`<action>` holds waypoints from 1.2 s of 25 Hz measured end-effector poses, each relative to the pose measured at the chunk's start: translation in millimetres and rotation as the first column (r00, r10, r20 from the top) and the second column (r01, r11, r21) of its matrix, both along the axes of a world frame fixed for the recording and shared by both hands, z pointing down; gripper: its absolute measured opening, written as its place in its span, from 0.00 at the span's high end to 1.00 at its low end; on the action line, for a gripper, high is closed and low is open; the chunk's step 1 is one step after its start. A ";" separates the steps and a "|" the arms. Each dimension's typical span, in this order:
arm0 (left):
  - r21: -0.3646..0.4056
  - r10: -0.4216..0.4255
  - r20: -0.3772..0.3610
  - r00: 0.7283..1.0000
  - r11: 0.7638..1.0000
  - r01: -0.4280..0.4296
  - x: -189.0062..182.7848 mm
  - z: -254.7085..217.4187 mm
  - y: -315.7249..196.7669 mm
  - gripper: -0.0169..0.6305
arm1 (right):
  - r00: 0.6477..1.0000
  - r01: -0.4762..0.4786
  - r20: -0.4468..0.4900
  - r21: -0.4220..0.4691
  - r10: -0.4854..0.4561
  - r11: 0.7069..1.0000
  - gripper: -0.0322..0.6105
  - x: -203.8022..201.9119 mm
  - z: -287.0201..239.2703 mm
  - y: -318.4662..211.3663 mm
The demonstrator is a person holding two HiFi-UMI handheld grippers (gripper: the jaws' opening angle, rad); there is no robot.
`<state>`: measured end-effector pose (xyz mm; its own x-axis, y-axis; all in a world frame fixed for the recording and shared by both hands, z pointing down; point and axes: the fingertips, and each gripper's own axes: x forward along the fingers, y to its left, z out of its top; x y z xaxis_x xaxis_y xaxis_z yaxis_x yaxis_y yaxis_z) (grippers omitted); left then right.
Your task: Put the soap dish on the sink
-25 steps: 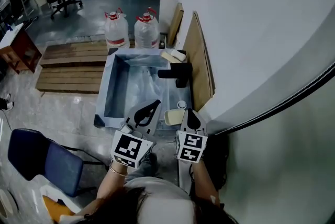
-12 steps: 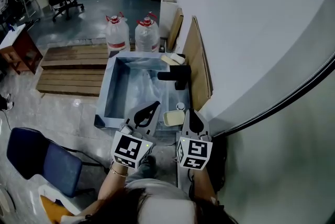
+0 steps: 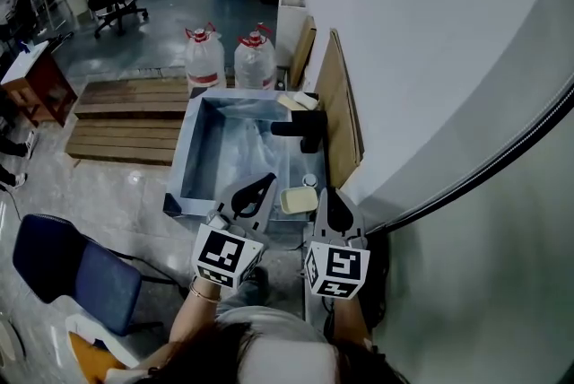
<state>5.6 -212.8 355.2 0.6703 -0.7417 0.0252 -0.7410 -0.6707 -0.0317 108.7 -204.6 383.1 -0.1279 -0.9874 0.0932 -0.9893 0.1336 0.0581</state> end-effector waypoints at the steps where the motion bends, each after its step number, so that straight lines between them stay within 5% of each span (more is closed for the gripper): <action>1: -0.002 0.000 0.001 1.000 1.000 0.000 0.4 -0.2 1.6 0.97 | 1.000 0.001 0.002 0.006 -0.001 1.000 0.91 0.2 -2.7 2.5; 30: 0.017 0.000 0.017 1.000 1.000 0.000 3.7 -6.3 30.4 0.97 | 1.000 0.002 -0.009 0.036 -0.002 0.999 0.91 4.0 -21.4 33.0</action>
<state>9.3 -182.4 348.9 0.6697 -0.7422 0.0242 -0.7404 -0.6699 -0.0554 112.7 -171.6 361.7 -0.1288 -0.9899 0.0584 -0.9885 0.1329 0.0720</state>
